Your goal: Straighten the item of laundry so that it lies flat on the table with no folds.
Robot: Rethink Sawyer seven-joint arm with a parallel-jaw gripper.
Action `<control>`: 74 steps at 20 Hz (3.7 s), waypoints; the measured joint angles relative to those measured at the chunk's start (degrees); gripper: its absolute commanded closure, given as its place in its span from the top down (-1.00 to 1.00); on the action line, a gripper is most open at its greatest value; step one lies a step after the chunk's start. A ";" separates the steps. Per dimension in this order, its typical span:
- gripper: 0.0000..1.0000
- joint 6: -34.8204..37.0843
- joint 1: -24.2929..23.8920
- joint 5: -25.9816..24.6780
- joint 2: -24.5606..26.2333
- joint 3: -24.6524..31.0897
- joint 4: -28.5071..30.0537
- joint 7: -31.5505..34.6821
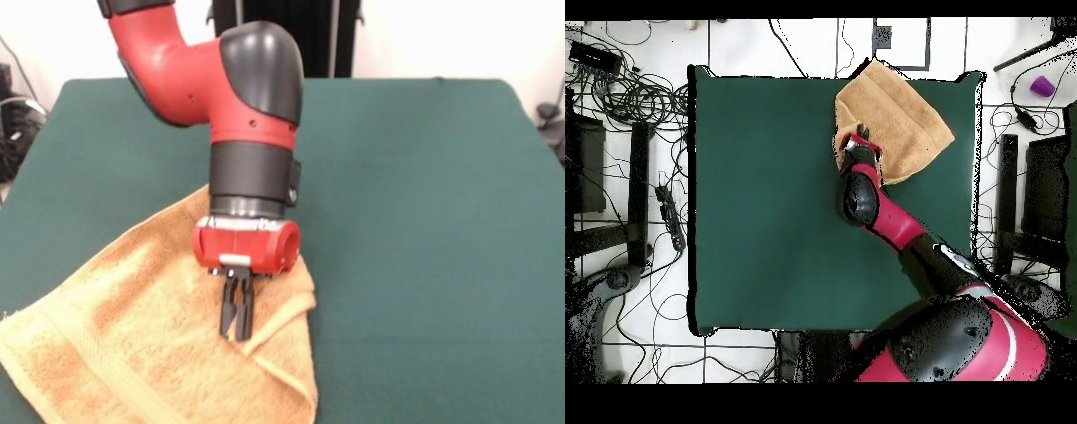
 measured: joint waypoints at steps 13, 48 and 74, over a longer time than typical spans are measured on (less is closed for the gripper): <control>-1.00 -8.34 -5.43 -8.17 0.04 2.11 9.54 9.88; -1.00 -8.46 -7.87 -8.78 -7.31 11.80 19.80 19.65; -1.00 -2.32 -11.62 -24.00 -0.11 20.07 27.94 19.65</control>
